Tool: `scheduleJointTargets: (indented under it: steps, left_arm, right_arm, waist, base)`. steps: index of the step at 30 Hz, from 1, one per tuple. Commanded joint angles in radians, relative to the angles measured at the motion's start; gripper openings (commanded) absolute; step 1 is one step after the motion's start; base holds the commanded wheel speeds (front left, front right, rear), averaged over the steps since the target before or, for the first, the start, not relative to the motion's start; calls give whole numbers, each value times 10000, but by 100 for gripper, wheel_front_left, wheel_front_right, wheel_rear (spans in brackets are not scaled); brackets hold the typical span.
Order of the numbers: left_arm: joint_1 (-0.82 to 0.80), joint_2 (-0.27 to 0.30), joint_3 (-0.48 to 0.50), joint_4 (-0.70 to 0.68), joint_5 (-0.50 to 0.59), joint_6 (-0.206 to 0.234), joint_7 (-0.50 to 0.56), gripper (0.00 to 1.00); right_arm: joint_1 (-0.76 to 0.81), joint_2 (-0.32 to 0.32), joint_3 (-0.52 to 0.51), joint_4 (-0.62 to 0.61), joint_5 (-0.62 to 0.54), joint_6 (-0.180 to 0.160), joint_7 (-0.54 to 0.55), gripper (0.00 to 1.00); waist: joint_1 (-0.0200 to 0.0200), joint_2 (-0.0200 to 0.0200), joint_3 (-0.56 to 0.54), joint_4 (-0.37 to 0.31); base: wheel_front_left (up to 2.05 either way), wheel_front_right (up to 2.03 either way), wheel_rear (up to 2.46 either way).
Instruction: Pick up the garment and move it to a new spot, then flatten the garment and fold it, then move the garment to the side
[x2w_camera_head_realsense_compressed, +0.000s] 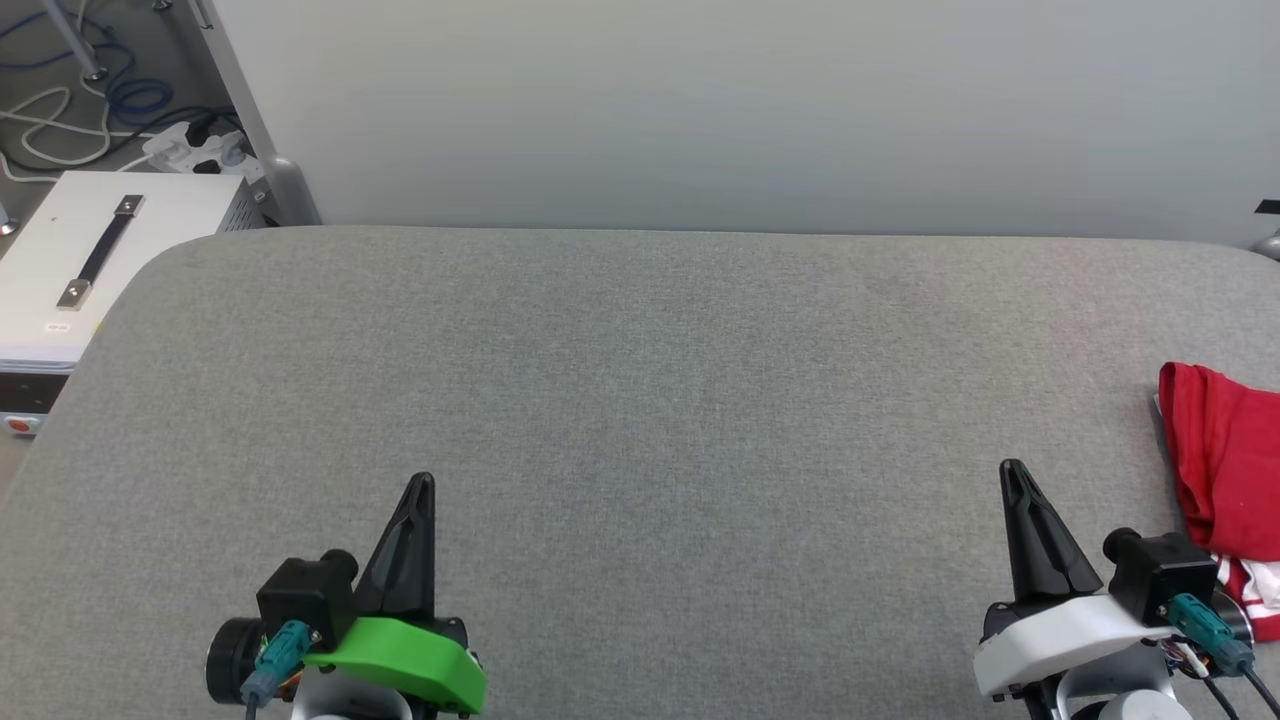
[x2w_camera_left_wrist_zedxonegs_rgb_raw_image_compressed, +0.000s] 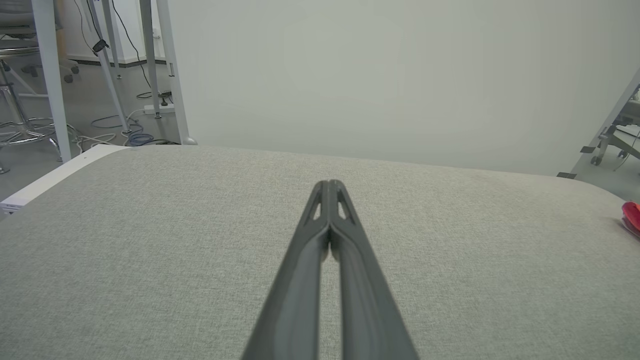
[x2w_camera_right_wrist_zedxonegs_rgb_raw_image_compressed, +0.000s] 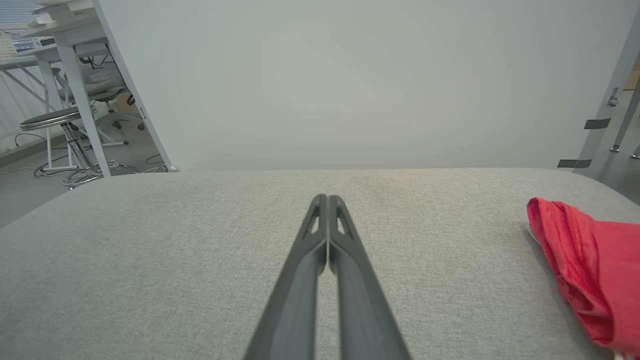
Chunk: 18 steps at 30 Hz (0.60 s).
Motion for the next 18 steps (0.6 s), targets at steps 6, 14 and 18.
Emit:
scheduleJointTargets:
  steps: [6,14,18]
  left_arm:
    - [-46,-18,73,-137,221,96,141,0]
    - [-61,-24,108,-217,359,178,305,0]
    - [-69,-27,125,-256,426,218,385,0]
  right_arm:
    - [1,5,-1,-136,-166,-4,160,0]
    - [2,7,-5,-224,-271,-5,322,0]
    - [2,7,-6,-268,-323,-5,401,0]
  waist:
    - [0,0,10,-34]
    - [0,0,22,-78]
    - [0,0,28,-100]
  base:
    - [0,0,0]
    - [0,0,0]
    - [0,0,0]
